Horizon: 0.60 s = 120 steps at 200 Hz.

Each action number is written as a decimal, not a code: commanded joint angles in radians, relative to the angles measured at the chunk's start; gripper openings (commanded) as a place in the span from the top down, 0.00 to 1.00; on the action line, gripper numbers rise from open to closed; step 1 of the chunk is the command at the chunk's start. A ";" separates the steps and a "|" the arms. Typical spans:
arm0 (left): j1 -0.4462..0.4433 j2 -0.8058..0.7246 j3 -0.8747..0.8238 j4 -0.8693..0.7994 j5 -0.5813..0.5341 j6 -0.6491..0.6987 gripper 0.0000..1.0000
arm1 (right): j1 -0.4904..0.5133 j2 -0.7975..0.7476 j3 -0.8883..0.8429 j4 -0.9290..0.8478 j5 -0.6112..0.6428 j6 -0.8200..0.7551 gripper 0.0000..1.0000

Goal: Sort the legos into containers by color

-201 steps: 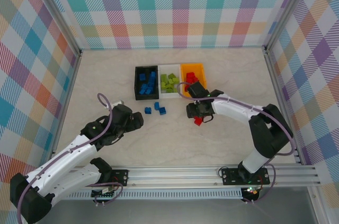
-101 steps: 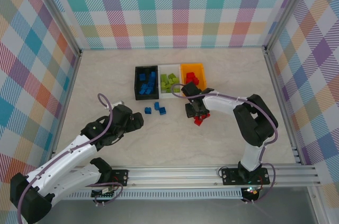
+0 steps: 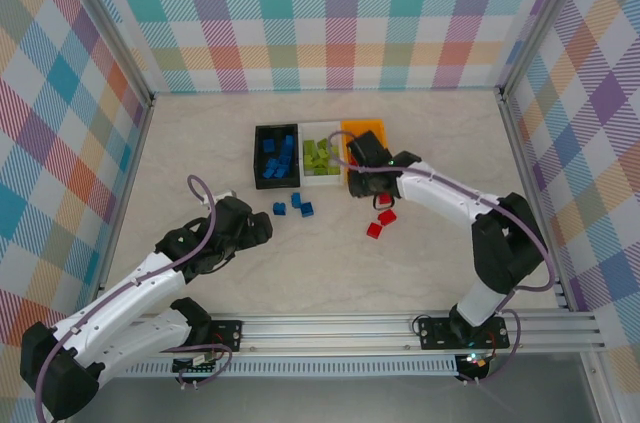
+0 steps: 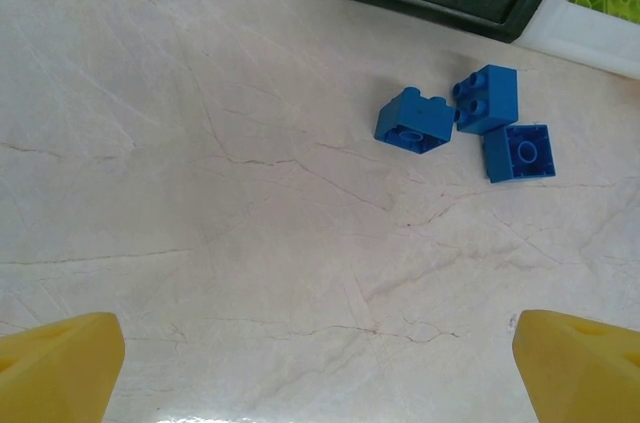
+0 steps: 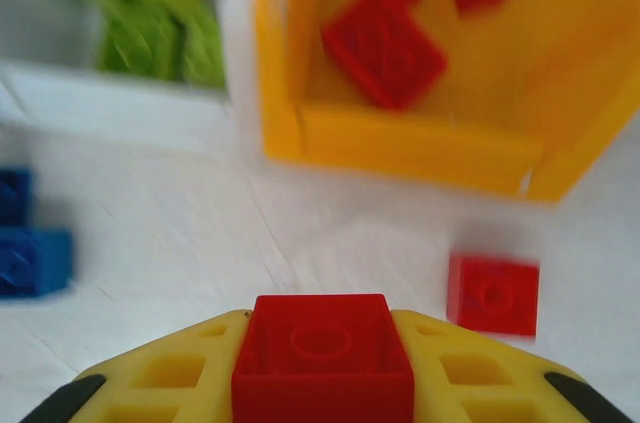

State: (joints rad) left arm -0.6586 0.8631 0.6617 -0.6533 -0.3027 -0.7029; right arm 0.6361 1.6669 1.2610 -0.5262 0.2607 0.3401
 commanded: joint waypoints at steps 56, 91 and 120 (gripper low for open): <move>0.004 -0.025 -0.002 -0.010 0.027 0.005 0.00 | -0.117 0.346 0.436 -0.044 0.029 -0.009 0.67; 0.004 -0.035 -0.008 -0.009 0.035 0.006 0.00 | -0.125 0.375 0.485 -0.046 0.011 -0.009 0.37; 0.004 -0.036 -0.009 -0.007 0.034 0.008 0.00 | -0.115 0.247 0.378 -0.008 -0.003 -0.002 0.31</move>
State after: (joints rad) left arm -0.6586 0.8375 0.6617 -0.6521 -0.2768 -0.7033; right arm 0.5083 2.0502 1.7027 -0.5476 0.2756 0.3313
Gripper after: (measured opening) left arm 0.999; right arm 0.673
